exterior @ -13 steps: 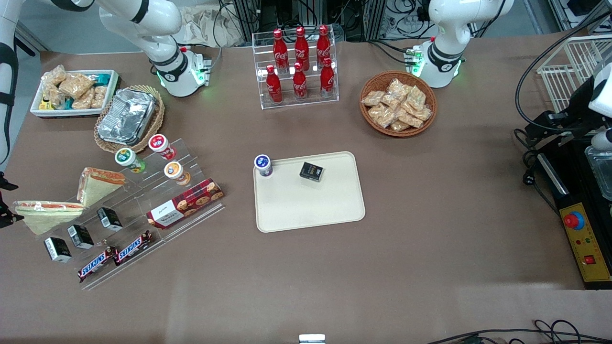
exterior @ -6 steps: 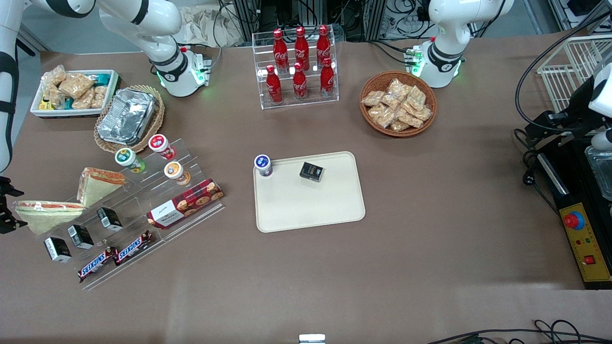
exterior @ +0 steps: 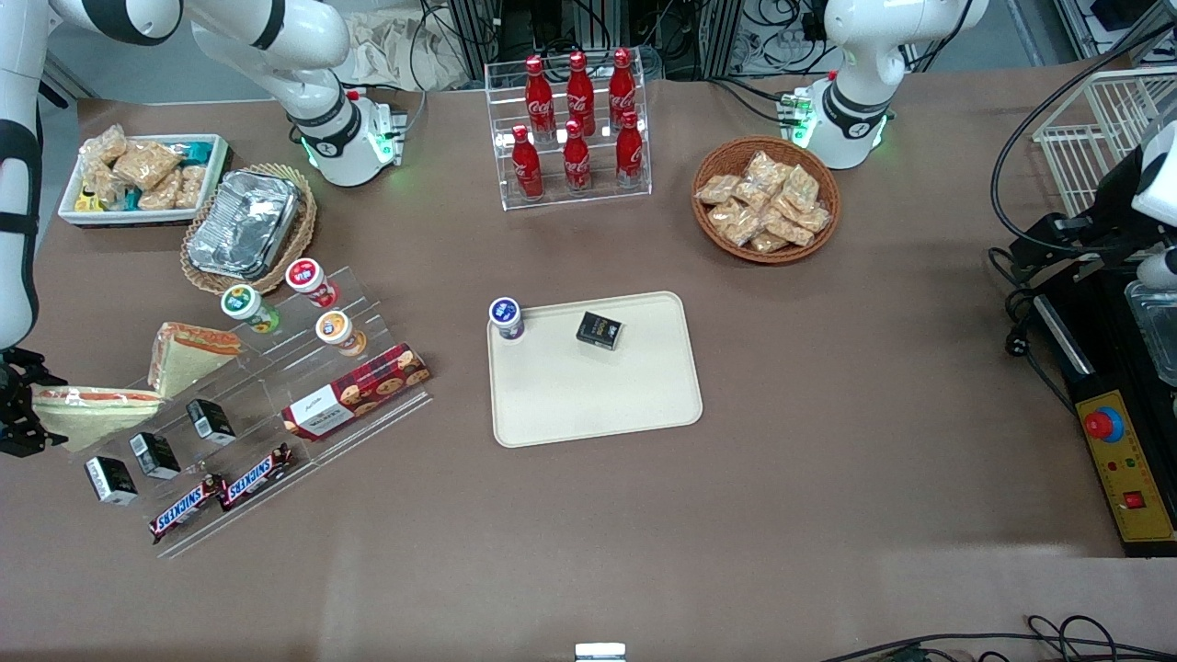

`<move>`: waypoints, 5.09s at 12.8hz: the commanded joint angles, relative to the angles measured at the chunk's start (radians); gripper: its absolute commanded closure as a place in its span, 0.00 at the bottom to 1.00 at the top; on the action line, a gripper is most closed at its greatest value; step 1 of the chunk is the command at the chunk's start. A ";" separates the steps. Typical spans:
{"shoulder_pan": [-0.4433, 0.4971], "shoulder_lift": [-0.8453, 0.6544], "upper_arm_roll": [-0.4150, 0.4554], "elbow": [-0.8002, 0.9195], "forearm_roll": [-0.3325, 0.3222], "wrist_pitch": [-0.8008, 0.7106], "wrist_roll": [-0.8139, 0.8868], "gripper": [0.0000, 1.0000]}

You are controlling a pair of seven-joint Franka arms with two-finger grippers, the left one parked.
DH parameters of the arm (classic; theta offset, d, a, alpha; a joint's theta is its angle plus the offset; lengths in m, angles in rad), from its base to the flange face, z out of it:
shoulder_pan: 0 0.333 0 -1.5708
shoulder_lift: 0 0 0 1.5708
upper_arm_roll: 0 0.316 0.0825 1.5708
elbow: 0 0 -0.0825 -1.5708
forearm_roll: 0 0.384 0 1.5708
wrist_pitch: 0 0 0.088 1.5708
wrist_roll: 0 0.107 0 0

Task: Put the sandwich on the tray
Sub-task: 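Lower the right gripper and close it on a wrapped sandwich wedge, then lift the sandwich out of the rack with the right gripper, then carry the sandwich over the cream tray and lower it beside the black box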

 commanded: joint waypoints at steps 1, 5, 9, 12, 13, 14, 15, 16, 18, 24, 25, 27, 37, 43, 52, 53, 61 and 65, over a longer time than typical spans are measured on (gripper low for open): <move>-0.002 0.002 0.000 -0.032 0.040 0.062 0.010 0.04; -0.002 0.000 0.001 -0.038 0.040 0.066 0.010 0.42; 0.000 -0.004 0.001 -0.038 0.040 0.068 0.009 0.66; 0.001 -0.012 0.003 -0.030 0.053 0.066 -0.008 0.85; 0.000 -0.024 0.003 -0.023 0.053 0.065 -0.014 0.85; 0.000 -0.033 0.006 -0.006 0.055 0.063 -0.025 0.85; 0.000 -0.053 0.007 0.005 0.055 0.059 -0.028 0.85; 0.001 -0.079 0.009 0.008 0.055 0.051 -0.042 0.85; 0.012 -0.125 0.012 0.017 0.055 0.028 -0.065 0.85; 0.160 -0.165 0.020 0.188 0.038 -0.289 -0.062 0.84; 0.200 -0.188 0.020 0.188 0.028 -0.308 -0.063 0.84; 0.289 -0.219 0.020 0.188 -0.014 -0.347 -0.097 0.84; 0.645 -0.231 0.020 0.183 -0.008 -0.414 -0.251 0.79; 0.895 -0.175 0.020 0.175 -0.009 -0.302 -0.261 0.80; 1.073 0.029 0.020 0.175 -0.008 -0.061 -0.707 0.81; 1.074 0.058 0.020 0.175 -0.006 -0.024 -0.764 0.81; 1.066 0.241 0.050 0.174 -0.003 0.221 -1.120 0.81; 1.057 0.318 0.081 0.174 0.035 0.329 -1.302 0.81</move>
